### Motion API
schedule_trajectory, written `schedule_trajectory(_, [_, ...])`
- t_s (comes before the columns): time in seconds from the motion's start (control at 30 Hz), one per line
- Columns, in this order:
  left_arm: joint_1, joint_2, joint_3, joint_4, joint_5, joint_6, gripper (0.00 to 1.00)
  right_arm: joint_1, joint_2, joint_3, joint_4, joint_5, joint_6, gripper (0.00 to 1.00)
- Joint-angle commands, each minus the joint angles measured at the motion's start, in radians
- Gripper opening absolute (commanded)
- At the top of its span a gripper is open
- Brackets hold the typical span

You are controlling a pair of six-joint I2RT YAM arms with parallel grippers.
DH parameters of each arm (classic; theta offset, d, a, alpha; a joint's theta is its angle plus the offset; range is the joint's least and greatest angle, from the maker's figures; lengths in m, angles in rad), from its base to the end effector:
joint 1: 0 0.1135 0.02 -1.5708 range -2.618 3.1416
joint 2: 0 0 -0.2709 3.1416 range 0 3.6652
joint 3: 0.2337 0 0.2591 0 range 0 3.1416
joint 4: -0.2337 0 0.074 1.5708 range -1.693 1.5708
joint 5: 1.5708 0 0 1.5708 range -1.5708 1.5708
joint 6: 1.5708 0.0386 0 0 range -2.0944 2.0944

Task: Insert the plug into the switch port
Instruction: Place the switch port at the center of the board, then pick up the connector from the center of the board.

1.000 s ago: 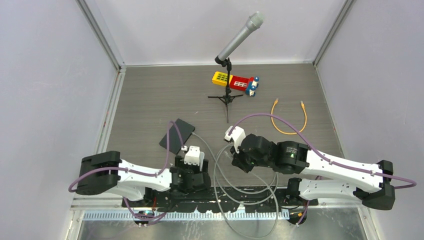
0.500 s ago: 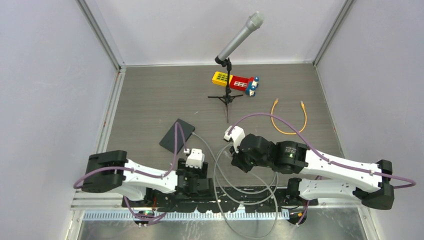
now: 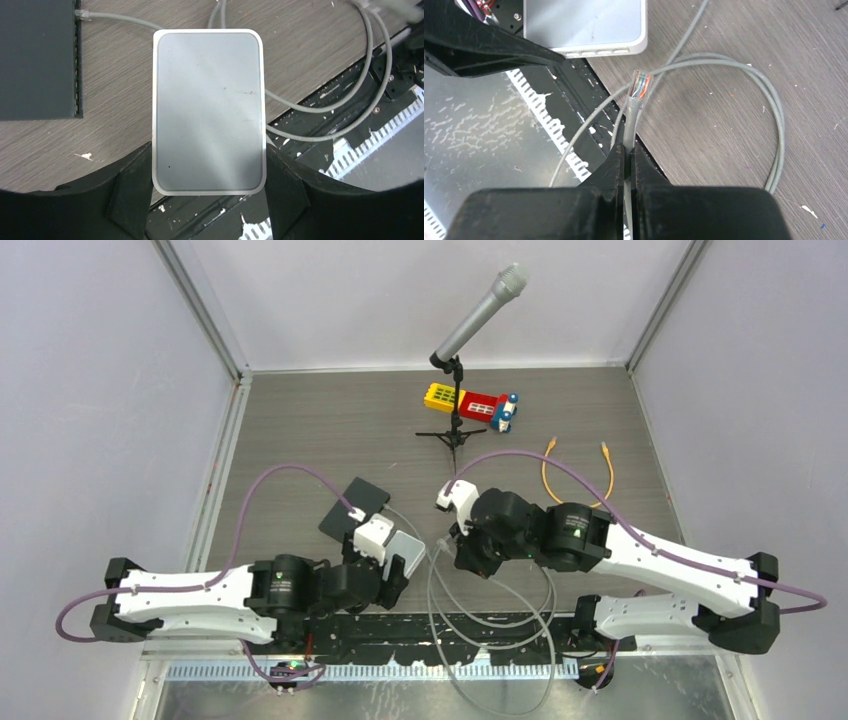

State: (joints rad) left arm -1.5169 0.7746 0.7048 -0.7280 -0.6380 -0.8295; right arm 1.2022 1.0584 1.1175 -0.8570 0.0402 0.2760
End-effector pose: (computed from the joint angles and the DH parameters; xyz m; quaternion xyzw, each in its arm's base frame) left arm 0.0313 -0.1539 0.2701 0.1851 0.8679 -0.2175 0.4064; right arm 0.0785 0.1989 0.3438 -0.4069 0.8319 0.2401 0.2910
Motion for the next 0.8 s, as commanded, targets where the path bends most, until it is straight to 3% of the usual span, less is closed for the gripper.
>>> schedule_trajectory(0.0, [0.023,0.072,0.128,-0.051,0.085,0.137,0.0,0.0,0.06,0.083,-0.062,-0.078,0.012,0.0])
schedule_trajectory(0.2, [0.084,0.134,0.194,-0.001,0.178,0.212,0.0,0.0,0.079,0.099,-0.077,-0.09,0.034,0.01])
schedule_trajectory(0.53, [0.114,0.139,0.191,0.006,0.192,0.238,0.0,-0.001,0.075,0.055,-0.072,-0.083,0.066,0.01])
schedule_trajectory(0.63, [0.118,0.122,0.093,-0.001,0.099,0.145,0.0,0.0,0.052,0.037,-0.047,-0.051,0.078,0.01])
schedule_trajectory(0.77, [0.105,0.035,-0.142,0.069,-0.034,-0.094,0.0,-0.001,0.031,0.007,-0.009,-0.045,0.08,0.0])
